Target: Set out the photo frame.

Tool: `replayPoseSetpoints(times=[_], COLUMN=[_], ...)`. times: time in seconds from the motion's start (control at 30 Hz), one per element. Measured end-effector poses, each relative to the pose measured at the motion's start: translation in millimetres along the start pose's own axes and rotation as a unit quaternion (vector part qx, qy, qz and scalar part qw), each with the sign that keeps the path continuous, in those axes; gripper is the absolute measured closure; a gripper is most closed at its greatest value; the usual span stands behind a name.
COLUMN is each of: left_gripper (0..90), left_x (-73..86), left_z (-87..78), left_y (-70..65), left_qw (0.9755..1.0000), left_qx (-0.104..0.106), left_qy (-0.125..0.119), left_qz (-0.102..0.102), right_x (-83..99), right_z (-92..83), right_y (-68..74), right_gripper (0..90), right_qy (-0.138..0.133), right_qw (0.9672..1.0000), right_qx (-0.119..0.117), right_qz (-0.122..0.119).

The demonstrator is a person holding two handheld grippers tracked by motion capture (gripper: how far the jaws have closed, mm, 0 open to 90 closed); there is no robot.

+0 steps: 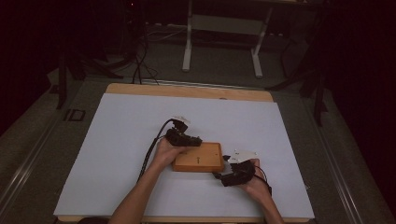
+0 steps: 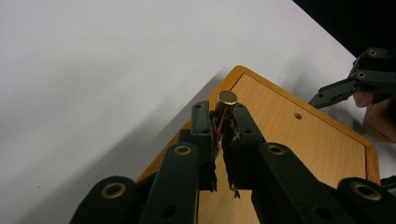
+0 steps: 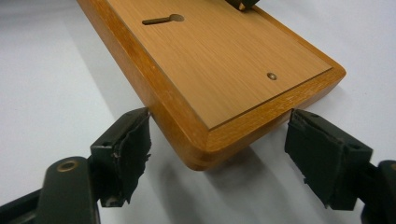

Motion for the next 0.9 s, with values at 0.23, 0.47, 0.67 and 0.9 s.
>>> replayPoseSetpoints(times=[0.23,0.47,0.67,0.9], left_gripper=[83.7,83.8,84.1,84.3], left_x=[-1.1,-1.2,-1.6,-2.9], left_z=[0.1,0.4,0.5,0.7], left_y=[2.9,4.2,4.7,2.5], left_qw=[0.9999,0.9999,0.9999,0.9999], left_qx=[0.006,0.012,0.011,0.004], left_qy=[-0.002,-0.001,0.002,0.014], left_qz=[-0.009,-0.009,-0.005,0.006], right_x=[1.8,1.5,-0.6,-2.3], right_z=[3.2,9.3,15.7,17.2], right_y=[-0.6,-2.6,2.0,4.5], right_gripper=[22.3,23.4,24.5,23.4], right_qy=[0.006,0.008,0.006,-0.001], right_qw=[0.9998,0.9993,0.9964,0.9943], right_qx=[0.016,0.034,0.073,0.094], right_qz=[-0.006,-0.012,-0.043,-0.050])
Point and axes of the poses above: each handheld gripper's, and its own axes: z roughly forward along the jaws, x roughly out of its underside, y roughly to its left, the point moved 3 cm from there along z, roughly forward along the jaws, and after that the axes turned 14 degrees about x, right-handed, at the moved point
